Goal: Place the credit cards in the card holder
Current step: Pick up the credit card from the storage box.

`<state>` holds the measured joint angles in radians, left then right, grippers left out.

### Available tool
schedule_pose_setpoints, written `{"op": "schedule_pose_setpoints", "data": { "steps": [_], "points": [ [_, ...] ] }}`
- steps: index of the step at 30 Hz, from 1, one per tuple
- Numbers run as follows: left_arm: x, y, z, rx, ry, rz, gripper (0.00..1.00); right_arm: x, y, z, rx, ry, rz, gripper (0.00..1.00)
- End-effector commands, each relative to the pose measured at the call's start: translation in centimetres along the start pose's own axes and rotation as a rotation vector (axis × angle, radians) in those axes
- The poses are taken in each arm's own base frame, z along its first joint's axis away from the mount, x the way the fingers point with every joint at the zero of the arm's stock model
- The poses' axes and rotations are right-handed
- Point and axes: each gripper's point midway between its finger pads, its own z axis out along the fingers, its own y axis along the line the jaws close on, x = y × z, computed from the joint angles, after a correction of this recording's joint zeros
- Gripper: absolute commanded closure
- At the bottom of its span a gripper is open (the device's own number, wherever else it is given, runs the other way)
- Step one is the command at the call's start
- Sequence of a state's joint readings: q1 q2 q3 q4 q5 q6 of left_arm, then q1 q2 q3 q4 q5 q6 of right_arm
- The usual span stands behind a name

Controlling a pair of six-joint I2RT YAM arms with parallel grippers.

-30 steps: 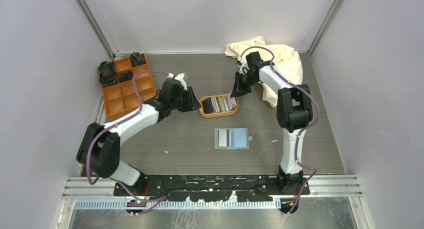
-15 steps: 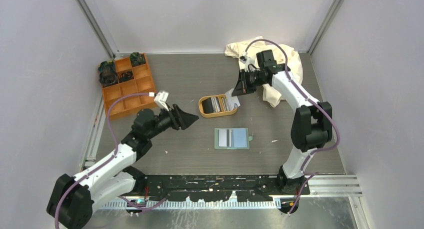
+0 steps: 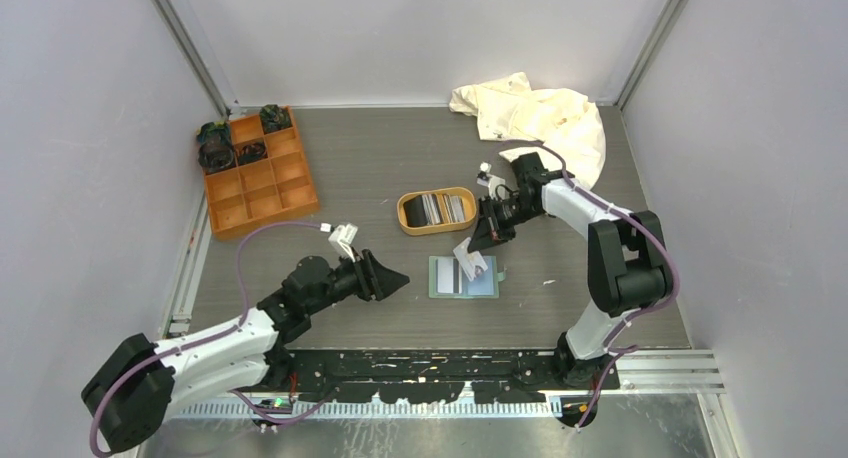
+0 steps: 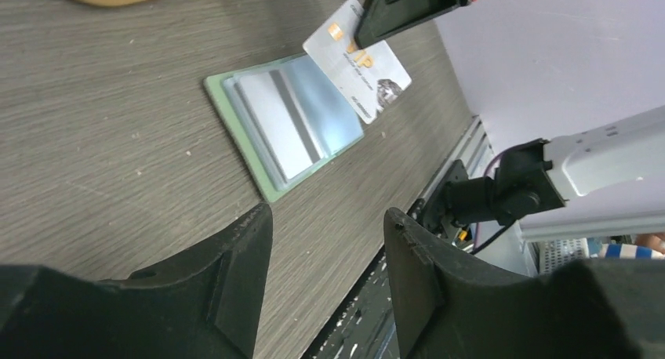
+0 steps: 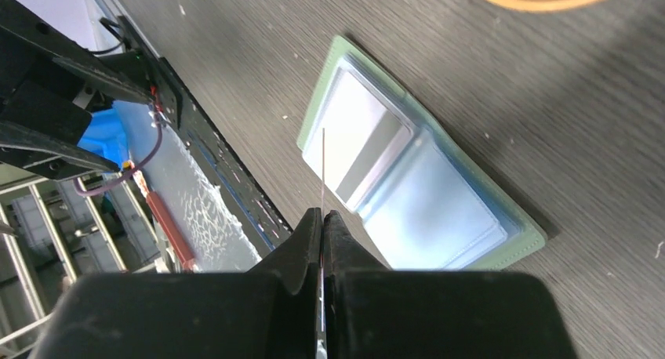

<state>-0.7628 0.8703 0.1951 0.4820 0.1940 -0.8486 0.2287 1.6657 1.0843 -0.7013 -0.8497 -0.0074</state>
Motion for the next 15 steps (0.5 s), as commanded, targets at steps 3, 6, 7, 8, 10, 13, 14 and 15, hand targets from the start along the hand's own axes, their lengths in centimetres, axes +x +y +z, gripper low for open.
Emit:
{"op": "schedule_pose_setpoints", "data": {
  "steps": [3, 6, 7, 8, 10, 13, 14, 15],
  "points": [
    [0.1, 0.3, 1.5, -0.056, -0.027, 0.007, 0.46, 1.8, -1.7, 0.4, 0.055, 0.06, 0.018, 0.99],
    [0.8, 0.9, 2.1, -0.091, -0.006, 0.012, 0.46, 2.6, -2.8, 0.7, 0.074, 0.081, 0.052, 0.99],
    [1.0, 1.1, 2.3, -0.096, -0.001, 0.012, 0.46, 2.7, -3.1, 0.8, 0.081, 0.086, 0.063, 0.99],
    [1.1, 1.3, 2.4, -0.101, 0.0, 0.012, 0.46, 2.8, -3.4, 1.0, 0.083, 0.092, 0.076, 0.99],
    [1.3, 1.5, 2.8, -0.109, 0.008, 0.011, 0.46, 2.9, -3.9, 1.4, 0.09, 0.107, 0.101, 0.99],
    [1.6, 2.0, 3.2, -0.129, 0.025, 0.014, 0.46, 3.1, -4.4, 1.9, 0.088, 0.131, 0.129, 0.99],
    [1.8, 2.2, 3.4, -0.137, 0.032, 0.014, 0.46, 3.1, -4.5, 2.0, 0.086, 0.137, 0.138, 0.99],
    [1.9, 2.3, 3.6, -0.141, 0.037, 0.015, 0.46, 3.2, -4.6, 2.1, 0.084, 0.145, 0.147, 0.99]
  ]
}}
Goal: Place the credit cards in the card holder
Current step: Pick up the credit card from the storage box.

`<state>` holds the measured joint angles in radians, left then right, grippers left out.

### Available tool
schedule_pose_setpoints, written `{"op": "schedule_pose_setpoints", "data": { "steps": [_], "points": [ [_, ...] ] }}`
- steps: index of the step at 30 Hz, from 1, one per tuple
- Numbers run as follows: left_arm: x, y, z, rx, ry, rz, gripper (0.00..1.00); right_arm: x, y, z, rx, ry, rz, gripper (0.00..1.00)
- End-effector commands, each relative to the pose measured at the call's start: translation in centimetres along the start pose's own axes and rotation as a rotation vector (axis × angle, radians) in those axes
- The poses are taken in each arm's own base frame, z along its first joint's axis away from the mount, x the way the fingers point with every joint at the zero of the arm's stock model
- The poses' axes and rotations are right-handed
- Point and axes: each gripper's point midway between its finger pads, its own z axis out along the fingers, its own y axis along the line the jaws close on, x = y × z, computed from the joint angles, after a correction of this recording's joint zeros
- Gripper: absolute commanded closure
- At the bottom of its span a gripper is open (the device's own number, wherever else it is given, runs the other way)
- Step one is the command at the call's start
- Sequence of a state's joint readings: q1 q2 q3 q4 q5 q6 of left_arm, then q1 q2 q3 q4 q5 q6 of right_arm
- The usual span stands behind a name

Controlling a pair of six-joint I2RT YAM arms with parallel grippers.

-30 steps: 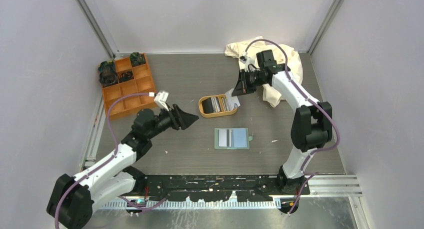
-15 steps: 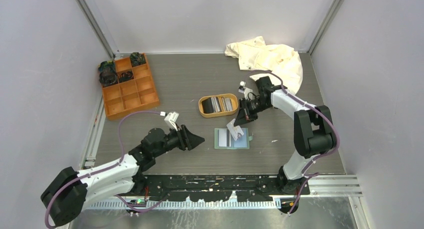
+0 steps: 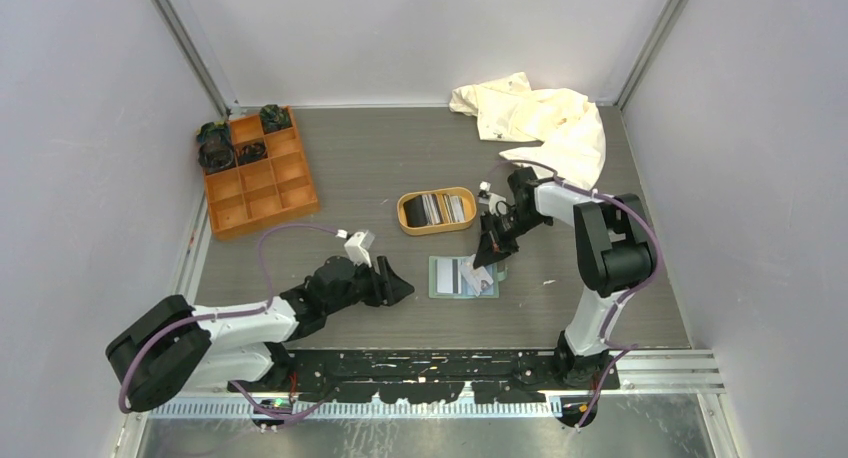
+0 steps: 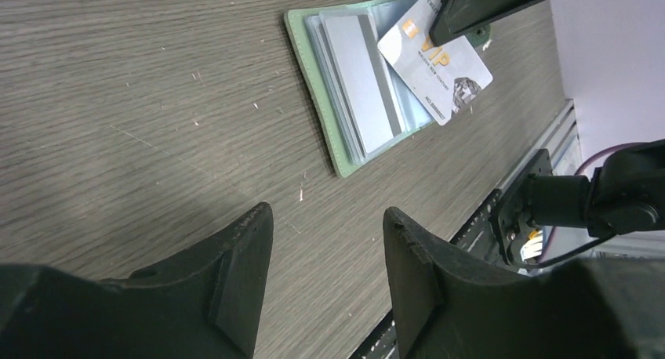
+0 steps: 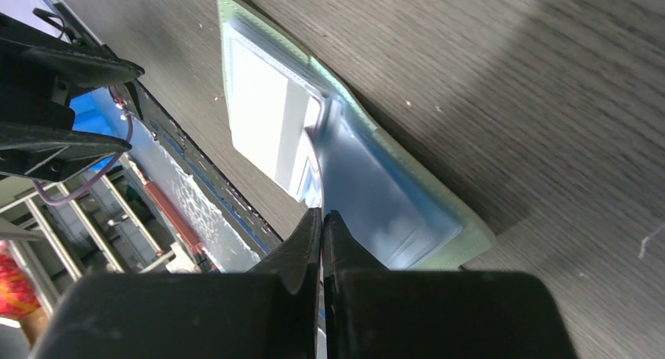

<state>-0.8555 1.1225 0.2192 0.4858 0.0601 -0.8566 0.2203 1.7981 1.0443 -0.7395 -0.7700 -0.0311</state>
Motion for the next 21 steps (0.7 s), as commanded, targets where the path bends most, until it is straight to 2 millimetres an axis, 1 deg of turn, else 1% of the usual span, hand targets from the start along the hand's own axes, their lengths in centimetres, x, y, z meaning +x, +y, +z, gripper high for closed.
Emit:
{"op": "schedule_pose_setpoints", "data": {
  "steps": [1, 6, 9, 12, 15, 21],
  "points": [
    [-2.7, -2.2, 1.3, 0.051, -0.081, 0.017, 0.46, -0.5, -0.2, 0.0, 0.002, 0.009, 0.017, 0.99],
    [-2.0, -1.9, 2.5, 0.034, -0.043, 0.01, 0.46, -0.5, -0.2, 0.3, -0.017, 0.023, 0.037, 0.99],
    [-2.0, -1.9, 3.1, 0.03, -0.031, 0.011, 0.47, -0.5, -0.2, 0.4, -0.018, 0.032, 0.045, 0.99],
    [-2.0, -1.7, 3.3, 0.015, -0.03, 0.016, 0.47, -0.7, -0.5, -0.4, 0.028, 0.018, 0.023, 0.99],
    [-2.0, -1.2, 3.4, -0.012, -0.027, 0.023, 0.47, -1.0, -0.4, -1.1, 0.033, -0.025, 0.016, 0.99],
    [-1.9, -0.9, 3.7, -0.039, -0.008, 0.033, 0.47, -1.0, 0.1, -1.2, 0.011, -0.022, 0.017, 0.99]
  ]
}}
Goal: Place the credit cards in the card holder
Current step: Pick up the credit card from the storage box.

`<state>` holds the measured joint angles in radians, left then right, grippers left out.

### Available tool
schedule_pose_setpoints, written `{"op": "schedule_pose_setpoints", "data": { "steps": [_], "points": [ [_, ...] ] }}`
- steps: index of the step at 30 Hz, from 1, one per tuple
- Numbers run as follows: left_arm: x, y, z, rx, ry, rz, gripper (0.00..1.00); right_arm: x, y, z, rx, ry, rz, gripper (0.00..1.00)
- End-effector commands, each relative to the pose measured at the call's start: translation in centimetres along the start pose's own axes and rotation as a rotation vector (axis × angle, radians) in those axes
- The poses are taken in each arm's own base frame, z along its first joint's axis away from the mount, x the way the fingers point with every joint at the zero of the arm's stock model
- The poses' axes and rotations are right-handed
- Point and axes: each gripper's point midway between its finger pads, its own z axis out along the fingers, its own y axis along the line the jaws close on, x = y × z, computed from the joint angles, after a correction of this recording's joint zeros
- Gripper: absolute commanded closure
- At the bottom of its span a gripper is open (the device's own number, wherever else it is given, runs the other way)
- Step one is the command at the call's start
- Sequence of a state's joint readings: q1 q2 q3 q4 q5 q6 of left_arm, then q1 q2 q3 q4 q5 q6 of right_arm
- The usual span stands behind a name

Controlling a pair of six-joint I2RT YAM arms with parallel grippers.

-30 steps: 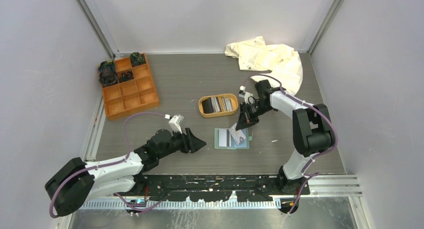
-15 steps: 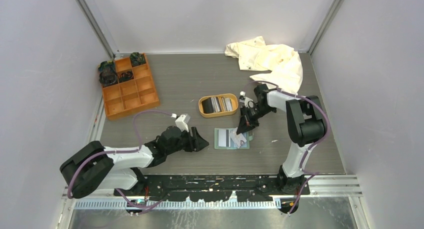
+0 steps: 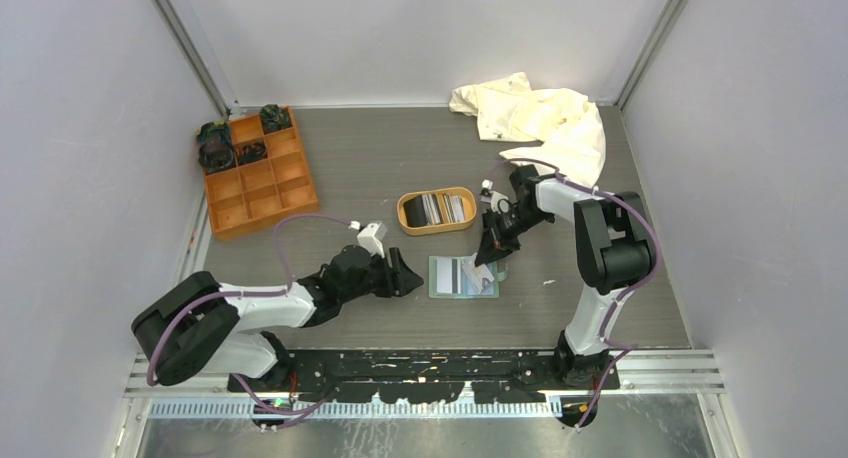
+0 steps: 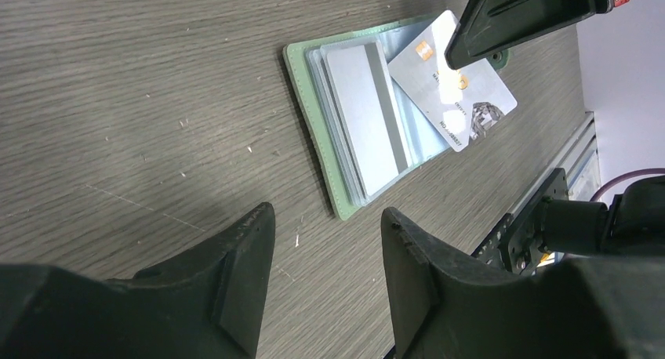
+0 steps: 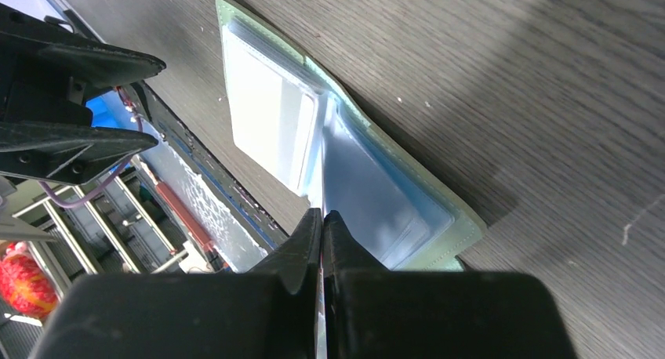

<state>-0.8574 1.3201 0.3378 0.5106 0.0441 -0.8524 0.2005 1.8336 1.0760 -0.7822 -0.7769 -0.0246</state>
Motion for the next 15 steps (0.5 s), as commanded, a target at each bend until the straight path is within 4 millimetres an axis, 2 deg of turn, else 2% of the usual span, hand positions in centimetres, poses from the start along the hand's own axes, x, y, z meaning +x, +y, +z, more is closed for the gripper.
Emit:
{"op": "schedule_pose_setpoints", "data": {
  "steps": [1, 10, 15],
  "points": [
    [-1.4, -1.0, 0.7, 0.01, -0.035, 0.029, 0.48, -0.8, 0.6, -1.1, 0.016, -0.044, -0.04, 0.99],
    [-1.0, -1.1, 1.1, 0.01, -0.014, 0.023, 0.48, -0.8, 3.0, -1.0, -0.133, -0.043, -0.044, 0.99],
    [-0.3, -0.9, 1.6, -0.001, 0.012, 0.015, 0.48, -0.7, 2.7, -0.6, -0.14, -0.028, -0.021, 0.99]
  ]
}}
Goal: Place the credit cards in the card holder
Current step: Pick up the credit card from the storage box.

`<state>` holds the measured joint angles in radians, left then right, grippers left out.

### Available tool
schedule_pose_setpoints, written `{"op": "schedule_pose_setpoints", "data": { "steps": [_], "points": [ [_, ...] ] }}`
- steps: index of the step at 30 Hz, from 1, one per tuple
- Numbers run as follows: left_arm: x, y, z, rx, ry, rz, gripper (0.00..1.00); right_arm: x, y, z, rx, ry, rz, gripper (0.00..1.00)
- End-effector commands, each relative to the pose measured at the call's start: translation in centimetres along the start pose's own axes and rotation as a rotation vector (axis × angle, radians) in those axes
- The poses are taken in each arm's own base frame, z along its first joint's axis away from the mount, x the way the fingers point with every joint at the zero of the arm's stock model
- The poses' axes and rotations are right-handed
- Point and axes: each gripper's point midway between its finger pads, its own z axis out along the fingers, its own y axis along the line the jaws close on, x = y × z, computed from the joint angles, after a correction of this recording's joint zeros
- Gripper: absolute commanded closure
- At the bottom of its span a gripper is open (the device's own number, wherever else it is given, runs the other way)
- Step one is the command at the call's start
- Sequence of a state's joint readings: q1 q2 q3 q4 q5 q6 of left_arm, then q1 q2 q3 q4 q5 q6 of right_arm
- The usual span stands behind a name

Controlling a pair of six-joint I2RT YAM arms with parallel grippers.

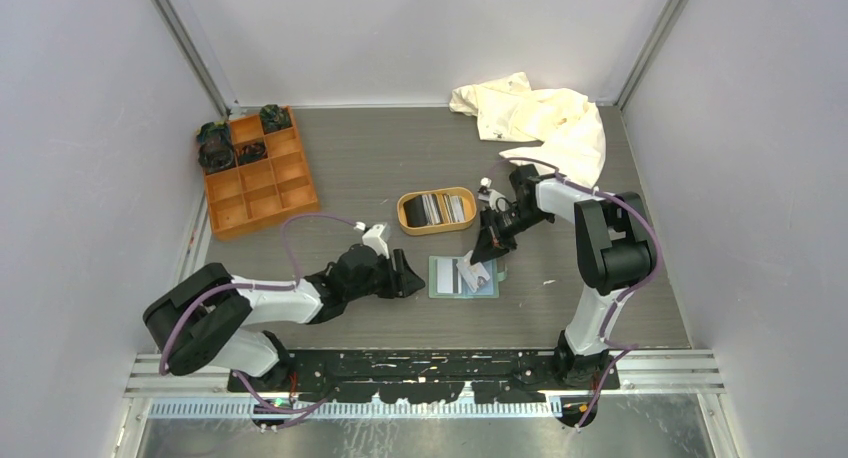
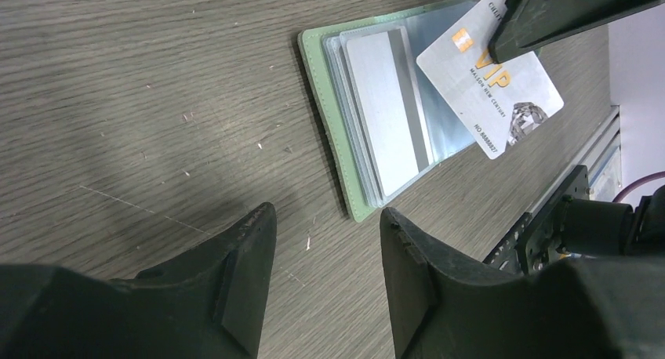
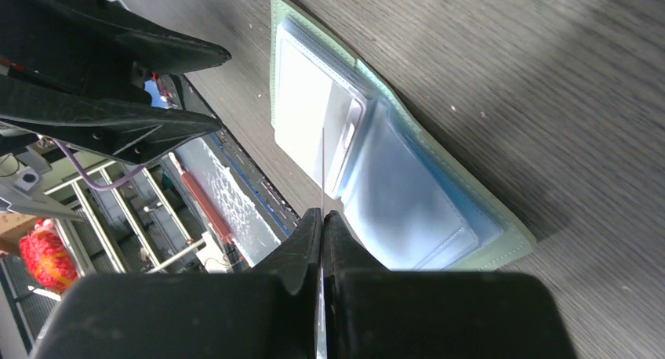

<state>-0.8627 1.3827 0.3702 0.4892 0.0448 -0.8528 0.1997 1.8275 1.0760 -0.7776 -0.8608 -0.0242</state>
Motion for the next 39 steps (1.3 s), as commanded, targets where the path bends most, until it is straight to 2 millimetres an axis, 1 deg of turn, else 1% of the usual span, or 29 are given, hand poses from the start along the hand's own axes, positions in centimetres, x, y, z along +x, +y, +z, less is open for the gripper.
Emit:
{"op": "schedule_pose_setpoints", "data": {
  "steps": [1, 6, 12, 19, 26, 33, 37, 39],
  "points": [
    [-1.1, -1.4, 0.8, 0.032, -0.024, 0.014, 0.48, -0.6, 1.0, -0.1, -0.048, -0.016, -0.01, 0.99],
    [-1.2, -1.6, 0.7, 0.033, -0.029, 0.013, 0.48, -0.7, -0.5, -0.3, 0.054, -0.022, -0.014, 0.99],
    [-1.2, -1.3, 0.5, 0.022, -0.028, 0.012, 0.48, -0.6, -0.8, -0.5, 0.083, -0.035, -0.02, 0.99],
    [-1.1, -1.4, 0.7, 0.024, -0.022, 0.01, 0.48, -0.6, -0.8, -0.1, 0.057, -0.022, -0.006, 0.99],
    [-0.6, -1.4, 1.1, 0.025, -0.005, 0.004, 0.49, -0.7, -0.1, 0.7, -0.037, -0.006, 0.013, 0.99],
    [-0.3, -1.2, 1.1, 0.019, 0.001, 0.003, 0.48, -0.8, -0.2, 1.4, -0.069, 0.003, 0.048, 0.99],
    [-0.3, -1.3, 1.2, 0.02, 0.001, 0.001, 0.48, -0.9, 0.1, 1.4, -0.097, 0.003, 0.036, 0.99],
    [-0.3, -1.3, 1.1, 0.019, 0.001, -0.001, 0.49, -0.9, -0.1, 1.1, -0.072, 0.003, 0.039, 0.99]
  ]
}}
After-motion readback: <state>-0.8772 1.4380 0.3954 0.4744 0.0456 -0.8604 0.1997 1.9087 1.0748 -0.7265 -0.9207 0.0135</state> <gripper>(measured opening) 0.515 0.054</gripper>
